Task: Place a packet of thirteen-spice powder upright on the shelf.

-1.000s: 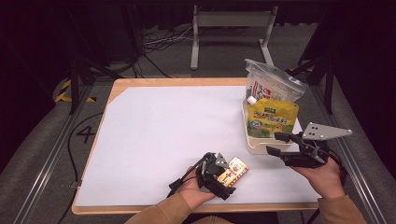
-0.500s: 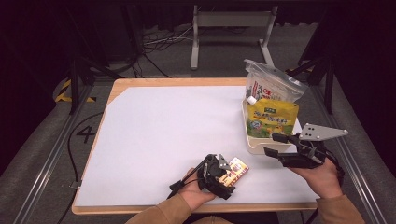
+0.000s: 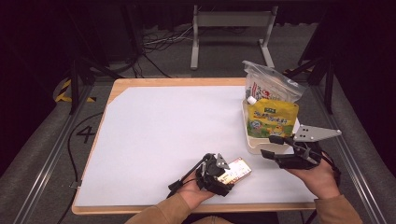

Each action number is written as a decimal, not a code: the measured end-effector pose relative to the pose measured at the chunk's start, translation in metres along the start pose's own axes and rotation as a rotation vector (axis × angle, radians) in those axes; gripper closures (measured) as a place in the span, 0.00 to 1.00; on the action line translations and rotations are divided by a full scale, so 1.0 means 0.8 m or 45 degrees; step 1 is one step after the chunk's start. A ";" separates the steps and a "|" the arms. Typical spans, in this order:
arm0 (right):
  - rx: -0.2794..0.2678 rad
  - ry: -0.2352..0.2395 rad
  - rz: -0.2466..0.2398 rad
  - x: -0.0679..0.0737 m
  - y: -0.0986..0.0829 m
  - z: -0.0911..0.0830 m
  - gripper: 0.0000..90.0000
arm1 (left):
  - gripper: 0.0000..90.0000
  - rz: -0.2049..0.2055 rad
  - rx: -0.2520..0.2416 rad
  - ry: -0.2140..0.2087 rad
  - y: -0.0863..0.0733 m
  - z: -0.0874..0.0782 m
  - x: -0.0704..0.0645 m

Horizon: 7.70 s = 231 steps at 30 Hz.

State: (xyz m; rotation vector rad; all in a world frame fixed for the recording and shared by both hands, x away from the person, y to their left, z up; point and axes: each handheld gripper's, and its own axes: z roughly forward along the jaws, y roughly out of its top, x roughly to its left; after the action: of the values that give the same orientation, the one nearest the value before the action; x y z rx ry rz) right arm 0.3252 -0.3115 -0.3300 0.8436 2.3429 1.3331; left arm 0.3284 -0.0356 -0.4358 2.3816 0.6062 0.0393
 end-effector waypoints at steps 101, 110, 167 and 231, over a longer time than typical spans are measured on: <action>0.169 0.279 0.253 0.034 0.039 0.041 0.76 | 0.18 0.180 -0.543 0.136 -0.014 -0.067 -0.016; 0.179 0.189 0.146 0.027 0.059 0.020 0.76 | 0.14 0.130 -0.552 0.133 -0.019 -0.086 0.005; 0.391 0.001 -0.333 -0.070 0.110 0.000 0.75 | 0.10 -0.130 -0.530 0.243 -0.110 -0.195 0.091; 0.567 0.320 -0.484 -0.094 0.102 0.024 0.75 | 0.09 -0.164 -0.481 0.255 -0.121 -0.194 0.099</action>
State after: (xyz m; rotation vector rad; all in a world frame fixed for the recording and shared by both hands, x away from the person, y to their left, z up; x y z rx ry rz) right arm 0.4212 -0.3138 -0.2714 0.3129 2.8698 0.8128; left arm 0.3303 0.1572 -0.3859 1.9826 0.7709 0.3114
